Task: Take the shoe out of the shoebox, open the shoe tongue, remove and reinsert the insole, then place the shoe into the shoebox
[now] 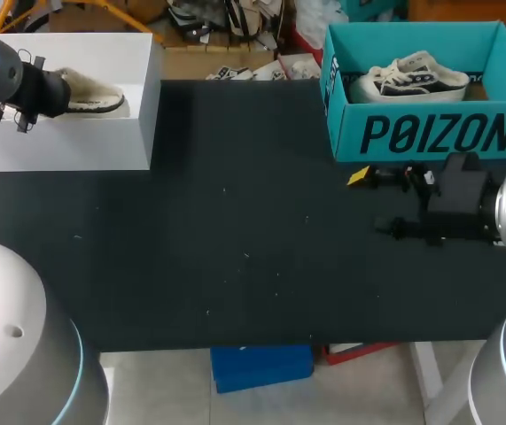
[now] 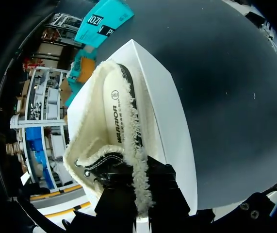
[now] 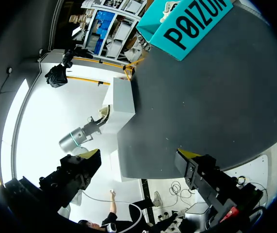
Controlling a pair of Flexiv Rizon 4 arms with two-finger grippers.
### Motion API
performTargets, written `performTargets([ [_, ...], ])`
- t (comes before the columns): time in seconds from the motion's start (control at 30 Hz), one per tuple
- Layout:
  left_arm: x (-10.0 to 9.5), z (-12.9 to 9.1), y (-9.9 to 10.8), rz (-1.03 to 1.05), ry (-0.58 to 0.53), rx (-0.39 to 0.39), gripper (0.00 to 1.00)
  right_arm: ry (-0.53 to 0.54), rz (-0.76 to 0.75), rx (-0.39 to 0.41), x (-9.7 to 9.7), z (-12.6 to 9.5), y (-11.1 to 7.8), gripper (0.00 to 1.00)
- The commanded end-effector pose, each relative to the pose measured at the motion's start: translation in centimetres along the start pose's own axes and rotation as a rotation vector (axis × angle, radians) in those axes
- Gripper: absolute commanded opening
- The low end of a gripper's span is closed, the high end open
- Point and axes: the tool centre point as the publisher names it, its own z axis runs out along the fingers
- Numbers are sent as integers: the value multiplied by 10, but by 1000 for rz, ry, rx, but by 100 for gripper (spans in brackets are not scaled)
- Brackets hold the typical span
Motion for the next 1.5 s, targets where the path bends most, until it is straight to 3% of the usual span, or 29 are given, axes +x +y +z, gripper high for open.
performTargets([
  [0.03,-3,8,2,-2,6,1,0,-2,0,1,0,-1,0,100],
  [1.07,-1,33,11,-49,55,16,1,-2,0,1,0,-1,0,100],
  [1.23,-1,34,11,-49,54,22,37,-2,0,1,0,-1,0,100],
  [1.27,-2,34,11,-49,55,22,49,-2,0,1,0,-1,0,100],
  [1.33,-2,34,10,-48,55,25,84,-2,0,1,0,-1,0,100],
  [1.4,-3,34,10,-47,54,25,89,-2,0,1,0,-1,0,100],
  [1.5,-8,33,7,-44,50,28,87,-2,0,1,0,-1,0,100],
])
